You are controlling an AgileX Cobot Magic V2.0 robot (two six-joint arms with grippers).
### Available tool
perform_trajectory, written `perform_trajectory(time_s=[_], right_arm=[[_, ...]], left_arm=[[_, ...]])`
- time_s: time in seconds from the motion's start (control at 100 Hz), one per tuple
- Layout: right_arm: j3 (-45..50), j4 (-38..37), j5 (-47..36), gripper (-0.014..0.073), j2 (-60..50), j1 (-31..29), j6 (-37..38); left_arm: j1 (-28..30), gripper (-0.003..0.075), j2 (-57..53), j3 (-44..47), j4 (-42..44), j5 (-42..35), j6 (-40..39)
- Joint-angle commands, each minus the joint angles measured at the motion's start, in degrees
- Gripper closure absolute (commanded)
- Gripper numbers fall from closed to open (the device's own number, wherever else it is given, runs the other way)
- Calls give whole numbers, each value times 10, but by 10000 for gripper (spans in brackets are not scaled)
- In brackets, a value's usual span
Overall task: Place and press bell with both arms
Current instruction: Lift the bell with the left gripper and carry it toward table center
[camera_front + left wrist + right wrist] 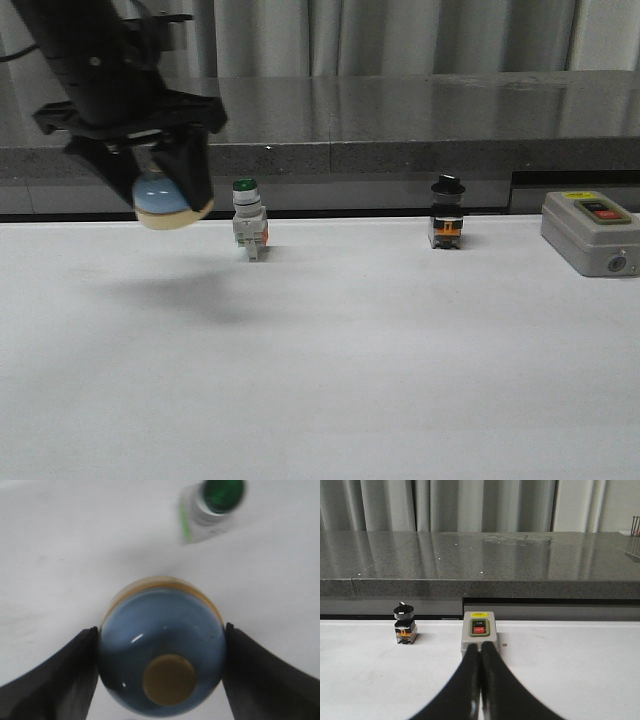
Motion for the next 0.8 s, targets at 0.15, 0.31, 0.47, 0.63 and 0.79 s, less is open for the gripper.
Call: perform_trajectory(time_s=[0.15,0.31,0.47,0.63,0.79], right_arm=[[-8,-7,-49,653,-7,-4,-4],[-8,-7,-49,653,-7,-4,-4],[-8,-7,-49,653,-7,-4,-4],[-8,-7,-49,653,-7,-4,-4],[-8,-7,-49,653,-7,-4,-4]], left_arm=[[-112,426,-10,-22,-11,-42,6],[-161,426,21,-46,-12,-47,6],[-177,426,62,-84,-12,-41,6],[-176,426,94,-104,-12,-31,6],[-175,426,113,-107,-12,-20,6]])
